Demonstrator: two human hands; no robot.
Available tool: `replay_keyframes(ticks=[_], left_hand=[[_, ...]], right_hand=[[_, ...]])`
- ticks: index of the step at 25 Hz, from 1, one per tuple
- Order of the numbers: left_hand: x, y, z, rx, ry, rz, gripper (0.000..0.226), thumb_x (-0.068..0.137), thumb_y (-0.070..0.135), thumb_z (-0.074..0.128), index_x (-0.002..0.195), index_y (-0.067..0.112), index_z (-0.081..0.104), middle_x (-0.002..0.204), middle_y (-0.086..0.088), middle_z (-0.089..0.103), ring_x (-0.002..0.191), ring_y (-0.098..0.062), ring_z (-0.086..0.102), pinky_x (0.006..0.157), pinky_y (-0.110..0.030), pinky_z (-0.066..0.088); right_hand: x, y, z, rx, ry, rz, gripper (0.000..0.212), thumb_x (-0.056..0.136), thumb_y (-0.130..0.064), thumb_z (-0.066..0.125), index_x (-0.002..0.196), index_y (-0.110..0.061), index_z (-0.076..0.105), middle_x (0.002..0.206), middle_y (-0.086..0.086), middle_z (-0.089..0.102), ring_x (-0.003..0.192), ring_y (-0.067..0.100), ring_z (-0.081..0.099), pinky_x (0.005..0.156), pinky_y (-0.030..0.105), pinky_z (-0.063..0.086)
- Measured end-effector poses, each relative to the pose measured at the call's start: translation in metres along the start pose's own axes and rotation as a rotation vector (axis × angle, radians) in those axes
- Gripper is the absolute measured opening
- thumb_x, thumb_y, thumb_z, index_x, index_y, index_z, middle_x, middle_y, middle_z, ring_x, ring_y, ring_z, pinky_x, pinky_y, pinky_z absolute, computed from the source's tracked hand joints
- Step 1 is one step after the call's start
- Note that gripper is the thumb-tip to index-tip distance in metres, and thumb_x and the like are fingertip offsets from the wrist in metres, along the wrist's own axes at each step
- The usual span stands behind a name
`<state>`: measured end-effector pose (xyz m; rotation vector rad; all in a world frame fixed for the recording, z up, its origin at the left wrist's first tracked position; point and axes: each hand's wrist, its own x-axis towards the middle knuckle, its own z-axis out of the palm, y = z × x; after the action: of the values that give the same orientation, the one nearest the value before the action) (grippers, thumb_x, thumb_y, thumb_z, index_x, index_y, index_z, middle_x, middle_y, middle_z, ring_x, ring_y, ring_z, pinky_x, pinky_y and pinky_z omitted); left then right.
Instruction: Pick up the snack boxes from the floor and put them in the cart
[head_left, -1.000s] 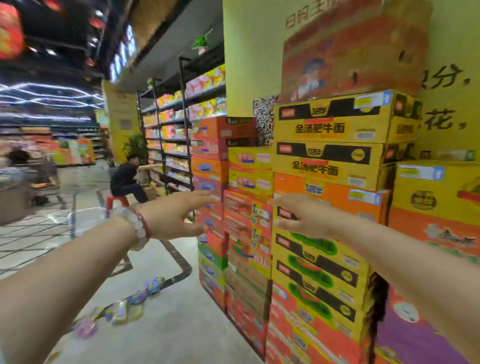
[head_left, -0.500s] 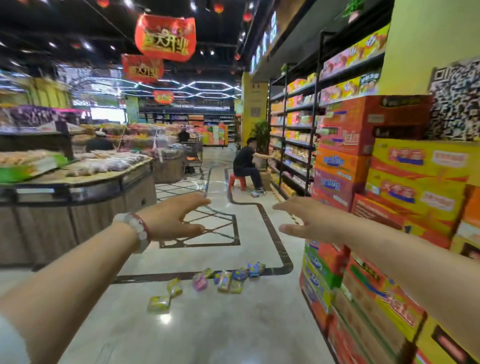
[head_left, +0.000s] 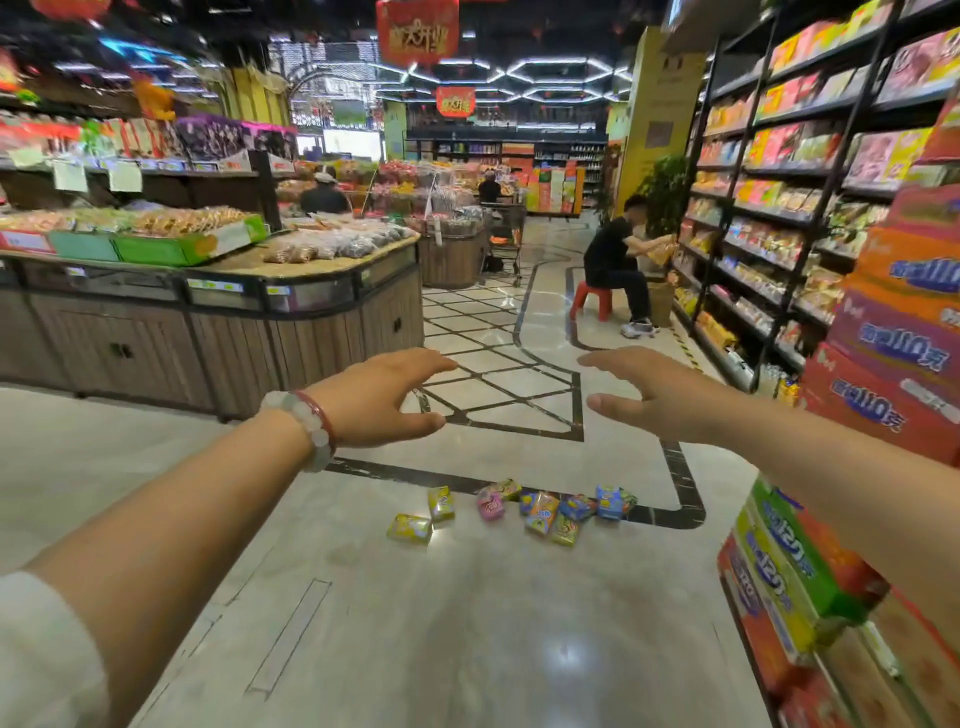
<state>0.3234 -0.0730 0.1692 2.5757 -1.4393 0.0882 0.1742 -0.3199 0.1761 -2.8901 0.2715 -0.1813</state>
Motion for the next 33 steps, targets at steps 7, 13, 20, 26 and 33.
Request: replay_keyframes(ticks=[7,13,20,26,33], left_hand=[[0.095,-0.096,0.017,-0.043,-0.066,0.049,0.064,0.090,0.040,0.053,0.145,0.031,0.023,0.152,0.006,0.025,0.138,-0.014,0.026,0.111,-0.029,0.023],[0.174,-0.161,0.058,-0.086,-0.121,0.042,0.062,0.090,0.036,0.055,0.144,0.026,0.027,0.149,0.004,0.031,0.134,-0.014,0.032,0.108,-0.025,0.025],[0.292,-0.248,0.129,-0.138,-0.213,-0.083,0.060,0.091,0.038,0.053,0.144,0.025,0.028,0.148,0.002,0.032,0.127,-0.016,0.038,0.095,-0.014,0.024],[0.366,-0.327,0.162,-0.211,-0.211,-0.201,0.065,0.086,0.046,0.049,0.143,0.022,0.030,0.149,0.000,0.032,0.136,-0.015,0.030,0.098,-0.009,0.014],[0.471,-0.456,0.225,-0.207,-0.193,-0.206,0.084,0.071,0.063,0.033,0.141,0.016,0.036,0.146,-0.004,0.039,0.136,-0.018,0.034,0.102,-0.014,0.016]], right_hand=[[0.130,0.026,0.037,0.071,-0.043,0.008,0.057,0.093,-0.045,0.048,0.145,-0.031,0.031,0.150,-0.005,0.034,0.133,0.012,0.035,0.100,0.022,0.029],[0.231,0.070,0.077,0.076,-0.111,-0.011,0.057,0.093,-0.045,0.049,0.145,-0.030,0.032,0.148,-0.002,0.036,0.132,0.014,0.036,0.094,0.019,0.028],[0.392,0.141,0.139,0.096,-0.242,-0.115,0.058,0.092,-0.047,0.048,0.145,-0.031,0.032,0.145,-0.002,0.040,0.133,0.016,0.034,0.107,0.028,0.028],[0.530,0.166,0.181,0.109,-0.402,-0.153,0.060,0.092,-0.049,0.047,0.147,-0.033,0.027,0.151,0.001,0.032,0.137,0.019,0.030,0.110,0.031,0.025],[0.695,0.170,0.256,0.183,-0.448,-0.176,0.056,0.095,-0.040,0.049,0.146,-0.028,0.030,0.151,-0.001,0.032,0.138,0.015,0.028,0.101,0.013,0.018]])
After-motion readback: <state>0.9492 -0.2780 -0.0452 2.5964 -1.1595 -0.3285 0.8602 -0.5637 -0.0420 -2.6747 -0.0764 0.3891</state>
